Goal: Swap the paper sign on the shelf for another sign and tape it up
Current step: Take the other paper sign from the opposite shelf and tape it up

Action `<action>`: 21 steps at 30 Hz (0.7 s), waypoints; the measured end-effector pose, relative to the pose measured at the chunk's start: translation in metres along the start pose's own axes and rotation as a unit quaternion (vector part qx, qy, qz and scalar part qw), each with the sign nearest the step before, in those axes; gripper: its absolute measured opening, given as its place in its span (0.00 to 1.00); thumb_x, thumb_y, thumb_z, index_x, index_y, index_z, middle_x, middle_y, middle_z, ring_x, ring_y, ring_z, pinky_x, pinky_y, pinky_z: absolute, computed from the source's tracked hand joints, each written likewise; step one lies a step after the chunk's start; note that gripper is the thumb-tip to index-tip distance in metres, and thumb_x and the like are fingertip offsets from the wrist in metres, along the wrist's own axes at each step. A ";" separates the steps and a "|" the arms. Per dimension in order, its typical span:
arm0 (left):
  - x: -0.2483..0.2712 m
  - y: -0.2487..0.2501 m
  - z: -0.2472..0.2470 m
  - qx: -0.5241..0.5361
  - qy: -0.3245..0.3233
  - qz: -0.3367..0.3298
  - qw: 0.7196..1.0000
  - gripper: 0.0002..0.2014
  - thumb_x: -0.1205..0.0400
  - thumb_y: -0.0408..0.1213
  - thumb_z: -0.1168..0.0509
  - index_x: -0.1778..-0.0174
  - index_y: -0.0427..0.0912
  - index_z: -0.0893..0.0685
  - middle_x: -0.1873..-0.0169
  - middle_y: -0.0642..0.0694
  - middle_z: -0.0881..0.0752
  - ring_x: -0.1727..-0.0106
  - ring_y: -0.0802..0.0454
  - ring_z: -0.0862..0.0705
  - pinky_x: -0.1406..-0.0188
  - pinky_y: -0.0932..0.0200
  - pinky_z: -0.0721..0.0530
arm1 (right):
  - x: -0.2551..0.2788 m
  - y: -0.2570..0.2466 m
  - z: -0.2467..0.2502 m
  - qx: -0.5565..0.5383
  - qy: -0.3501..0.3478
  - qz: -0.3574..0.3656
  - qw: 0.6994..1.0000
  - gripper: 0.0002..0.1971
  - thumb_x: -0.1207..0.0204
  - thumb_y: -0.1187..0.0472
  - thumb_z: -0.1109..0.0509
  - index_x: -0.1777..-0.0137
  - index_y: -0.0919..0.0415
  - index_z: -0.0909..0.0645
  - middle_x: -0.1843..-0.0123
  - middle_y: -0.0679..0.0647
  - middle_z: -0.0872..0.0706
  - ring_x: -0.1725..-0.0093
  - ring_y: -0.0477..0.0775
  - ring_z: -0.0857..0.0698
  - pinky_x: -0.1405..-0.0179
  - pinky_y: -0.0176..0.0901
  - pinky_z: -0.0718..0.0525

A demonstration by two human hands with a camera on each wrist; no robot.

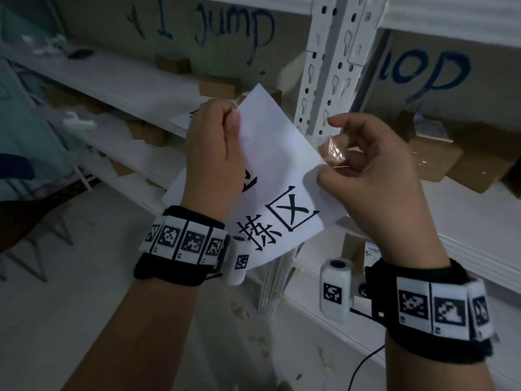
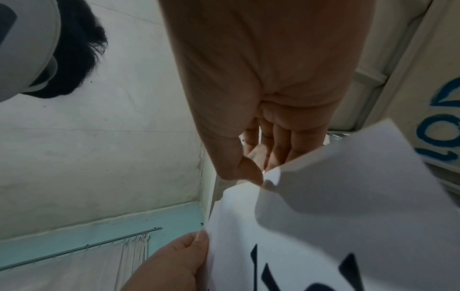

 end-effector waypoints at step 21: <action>-0.164 -0.080 -0.030 0.055 -0.001 -0.106 0.993 0.12 0.06 0.34 0.44 0.47 0.33 0.18 0.53 0.47 0.25 0.50 0.50 0.26 0.46 0.46 0.23 | -0.113 -0.006 -0.082 -0.042 0.177 -0.017 0.983 0.18 0.24 0.70 0.12 0.37 0.61 0.12 0.50 0.60 0.06 0.61 0.39 0.09 0.56 0.29 0.11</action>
Point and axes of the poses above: each hand's wrist, its own x-axis away from the middle knuckle, its own z-axis out of the back of the hand, y = z × x, the point moved 7 cm from there along -x, towards the middle knuckle
